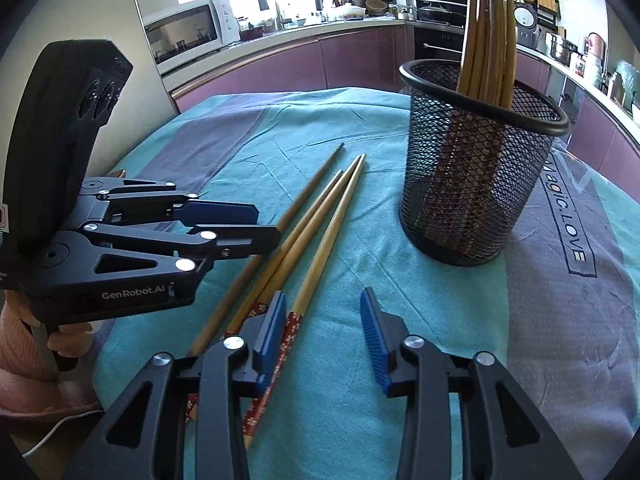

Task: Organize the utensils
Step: 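Move both tools back over the remaining chopsticks on the cloth, then close the left tool on one chopstick while the right tool grasps another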

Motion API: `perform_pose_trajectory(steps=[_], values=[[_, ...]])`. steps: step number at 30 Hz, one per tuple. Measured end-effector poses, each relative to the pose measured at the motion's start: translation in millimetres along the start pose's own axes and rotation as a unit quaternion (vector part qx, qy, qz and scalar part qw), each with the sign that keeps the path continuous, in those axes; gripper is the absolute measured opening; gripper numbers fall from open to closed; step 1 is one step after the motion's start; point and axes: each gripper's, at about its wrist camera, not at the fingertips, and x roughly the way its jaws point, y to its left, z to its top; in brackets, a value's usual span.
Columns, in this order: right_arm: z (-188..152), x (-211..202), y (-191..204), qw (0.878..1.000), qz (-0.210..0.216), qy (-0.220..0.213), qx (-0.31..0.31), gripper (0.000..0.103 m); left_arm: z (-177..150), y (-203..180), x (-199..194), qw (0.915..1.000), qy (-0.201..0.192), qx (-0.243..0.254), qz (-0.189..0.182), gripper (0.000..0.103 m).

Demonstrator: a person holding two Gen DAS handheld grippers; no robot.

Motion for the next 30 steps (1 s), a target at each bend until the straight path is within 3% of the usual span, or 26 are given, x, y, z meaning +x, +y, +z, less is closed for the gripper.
perform_pose_trajectory(steps=[11, 15, 22, 30], values=[[15, 13, -4, 1.000, -0.019, -0.003, 0.001, 0.034, 11, 8, 7, 0.9998, 0.012, -0.003, 0.013, 0.033], [22, 19, -2, 1.000, -0.027, -0.005, -0.001, 0.030, 17, 10, 11, 0.9998, 0.015, -0.004, 0.016, 0.029], [24, 20, -9, 0.999, -0.018, -0.011, 0.027, 0.009, 19, 10, 14, 0.9997, 0.011, -0.016, 0.017, 0.018], [15, 9, -25, 0.998, 0.005, -0.023, 0.064, 0.006, 9, 12, 8, 0.9989, 0.001, -0.044, 0.013, 0.010]])
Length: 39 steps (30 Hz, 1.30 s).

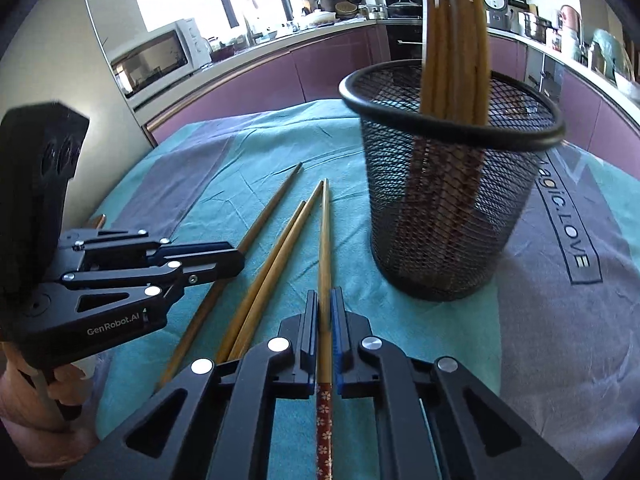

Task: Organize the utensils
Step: 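Close the left tool on one chopstick while the right tool grasps another, then lift the left tool's chopstick upright over the mesh cup while the right tool lifts its own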

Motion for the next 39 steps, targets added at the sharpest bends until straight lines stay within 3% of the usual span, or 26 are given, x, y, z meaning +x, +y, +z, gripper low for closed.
perform_pose_trajectory(steps=[10, 18, 28, 33, 39], values=[[-6, -16, 5, 0.999, 0.045, -0.002, -0.020, 0.006, -15, -6, -15, 0.9998, -0.002, 0.005, -0.018, 0.008], [-7, -6, 14, 0.999, 0.039, 0.019, -0.033, 0.006, -22, -16, -17, 0.9991, 0.007, 0.032, -0.025, 0.007], [2, 8, 15, 0.998, 0.034, 0.029, -0.037, 0.007, -7, -10, 0, 0.9984, 0.021, 0.043, -0.032, 0.019], [4, 2, 14, 0.998, 0.039, 0.018, -0.036, 0.006, 2, -13, 5, 0.9985, 0.023, 0.042, -0.027, 0.008], [9, -26, 9, 0.998, 0.045, -0.020, -0.034, 0.006, 6, -13, -11, 0.9986, 0.002, 0.038, -0.037, 0.008]])
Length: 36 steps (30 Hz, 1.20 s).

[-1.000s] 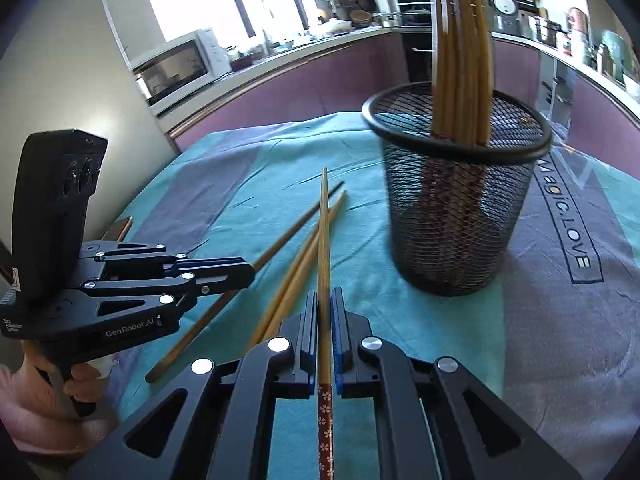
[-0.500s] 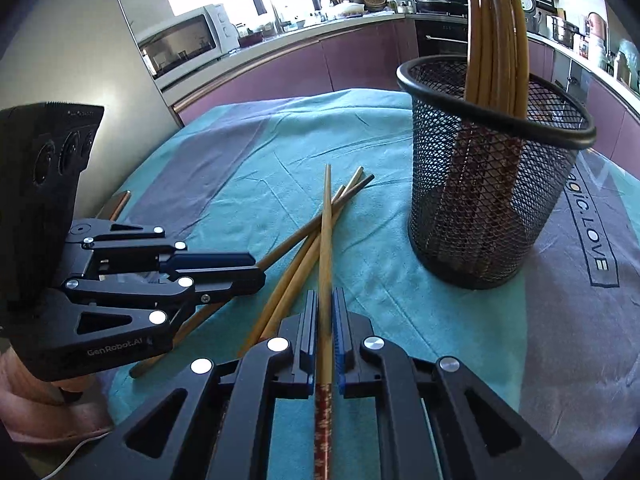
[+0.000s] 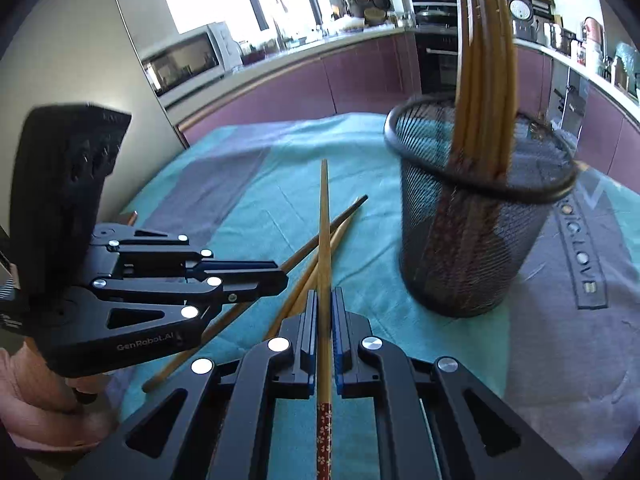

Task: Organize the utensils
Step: 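Lift the left tool's chopstick upright over the mesh cup while the right tool lifts its own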

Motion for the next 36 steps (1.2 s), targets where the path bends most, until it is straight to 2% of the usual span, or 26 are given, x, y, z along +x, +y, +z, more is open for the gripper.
perform_pose_trajectory(steps=[11, 17, 36], values=[[13, -62, -9, 0.997, -0.003, -0.082, 0.004, 0.006, 20, -3, -69, 0.9960, -0.074, 0.010, -0.049, 0.007], [22, -85, -12, 0.993, -0.007, -0.115, 0.003, 0.006, 32, -7, -103, 0.9913, -0.116, 0.020, -0.059, 0.007], [68, -124, -23, 0.983, -0.022, -0.181, -0.013, 0.006, 91, -37, -150, 0.9763, -0.192, 0.032, -0.094, 0.007]])
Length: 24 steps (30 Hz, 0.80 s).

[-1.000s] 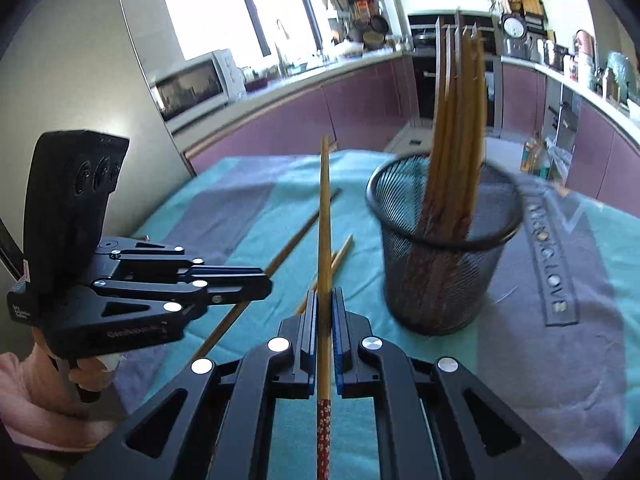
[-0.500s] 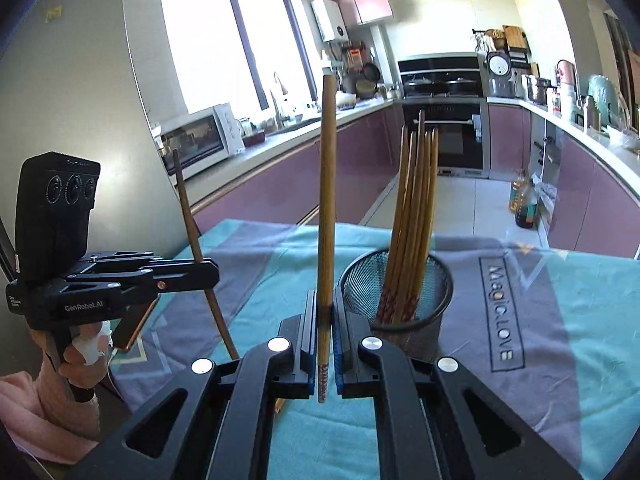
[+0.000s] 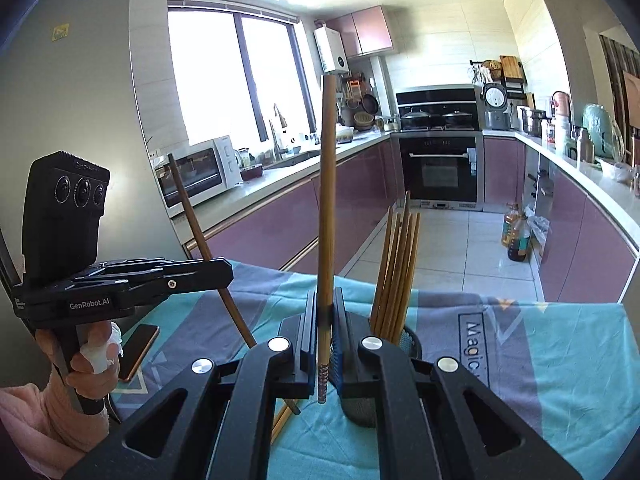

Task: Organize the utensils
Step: 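Lift the left tool's chopstick upright over the mesh cup while the right tool lifts its own, then lower both held chopsticks into the mesh cup and open both tools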

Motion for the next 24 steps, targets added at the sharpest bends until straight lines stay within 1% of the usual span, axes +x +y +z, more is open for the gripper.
perform_pose_trajectory(steps=[9, 14, 19, 24], values=[[20, -4, -3, 1.000, -0.008, -0.026, -0.002, 0.006, 32, -22, -3, 0.9991, -0.036, 0.019, -0.010, 0.007], [25, -1, -4, 1.000, -0.013, -0.028, -0.003, 0.006, 42, -31, 1, 0.9984, -0.048, 0.030, 0.000, 0.007], [22, 13, -8, 1.000, -0.021, -0.012, 0.000, 0.006, 42, -32, 12, 0.9986, -0.038, 0.033, 0.014, 0.007], [15, 29, -10, 1.000, -0.024, 0.013, 0.007, 0.006, 35, -29, 30, 0.9990, -0.010, 0.033, 0.029, 0.007]])
